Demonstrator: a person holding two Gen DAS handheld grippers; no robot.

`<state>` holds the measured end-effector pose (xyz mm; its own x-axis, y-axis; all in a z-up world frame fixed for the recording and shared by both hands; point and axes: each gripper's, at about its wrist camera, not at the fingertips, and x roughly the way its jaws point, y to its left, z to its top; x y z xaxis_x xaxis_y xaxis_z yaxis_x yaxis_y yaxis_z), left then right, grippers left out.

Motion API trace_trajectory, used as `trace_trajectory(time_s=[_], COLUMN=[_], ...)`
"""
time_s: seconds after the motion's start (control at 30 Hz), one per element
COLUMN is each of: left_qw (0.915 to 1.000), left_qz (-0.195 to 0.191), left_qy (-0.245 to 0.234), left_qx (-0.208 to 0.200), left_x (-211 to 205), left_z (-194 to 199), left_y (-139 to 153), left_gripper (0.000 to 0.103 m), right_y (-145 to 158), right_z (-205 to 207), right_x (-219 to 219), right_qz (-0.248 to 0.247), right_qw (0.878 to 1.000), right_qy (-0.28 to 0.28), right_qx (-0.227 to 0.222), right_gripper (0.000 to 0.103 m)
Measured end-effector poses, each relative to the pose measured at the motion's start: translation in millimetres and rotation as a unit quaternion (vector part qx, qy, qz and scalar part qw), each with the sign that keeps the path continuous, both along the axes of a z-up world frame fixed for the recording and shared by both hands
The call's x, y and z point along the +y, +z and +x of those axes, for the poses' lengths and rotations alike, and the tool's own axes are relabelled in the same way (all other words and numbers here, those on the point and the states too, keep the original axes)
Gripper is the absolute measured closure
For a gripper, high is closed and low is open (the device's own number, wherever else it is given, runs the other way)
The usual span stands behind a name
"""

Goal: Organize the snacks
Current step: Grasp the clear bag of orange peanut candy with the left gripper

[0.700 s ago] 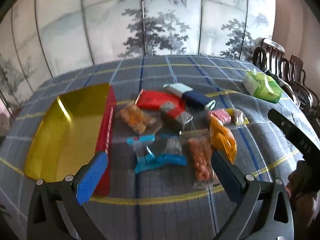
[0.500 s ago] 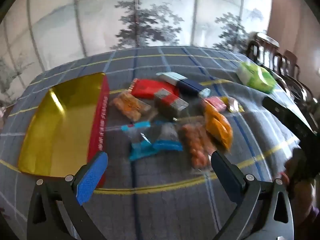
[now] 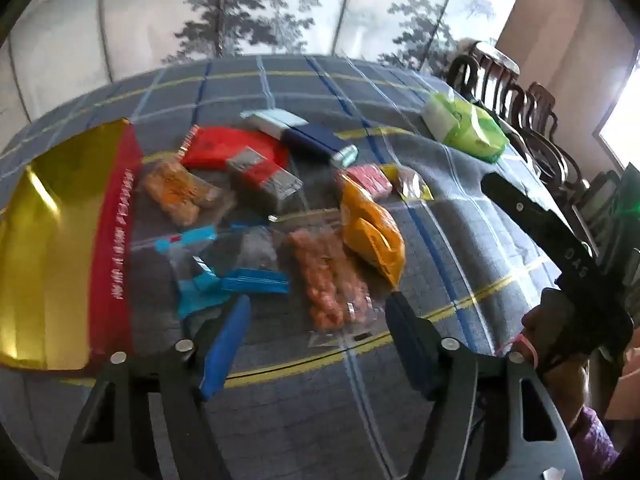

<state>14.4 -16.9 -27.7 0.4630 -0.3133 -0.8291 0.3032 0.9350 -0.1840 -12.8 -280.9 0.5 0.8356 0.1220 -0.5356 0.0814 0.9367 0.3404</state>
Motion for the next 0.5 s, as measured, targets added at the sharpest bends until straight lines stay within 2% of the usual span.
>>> trace_trajectory(time_s=[0.2,0.27,0.33,0.47,0.5], left_qw=[0.9995,0.9994,0.999,0.9974,0.9977], left_qz=[0.011,0.012,0.014,0.027,0.028], left_qy=[-0.021,-0.022,-0.025,-0.028,-0.029], left_qx=[0.019,0.024,0.033,0.06,0.055], left_x=[-16.8,-18.7,-21.4,-25.8,-26.1], left_z=[10.7,17.3,24.4,37.4,38.7], left_y=[-10.3,-12.7,-15.8,-28.9,-29.8], left_gripper=[0.04,0.042,0.053,0.058,0.058], right_y=[-0.9,-1.1,-1.6,-1.7,-1.6], right_z=[-1.8,-1.5,-1.3,-2.7,-3.2], right_x=[-3.4,-3.7,-5.1,-6.6,-7.0], right_qz=[0.011,0.012,0.016,0.024,0.025], right_qw=[1.0,1.0,1.0,1.0,1.0], right_qy=[0.001,0.002,0.002,0.003,0.004], right_qx=[-0.005,-0.006,-0.007,-0.01,-0.012], right_gripper=[0.0,0.0,0.0,0.0,0.0])
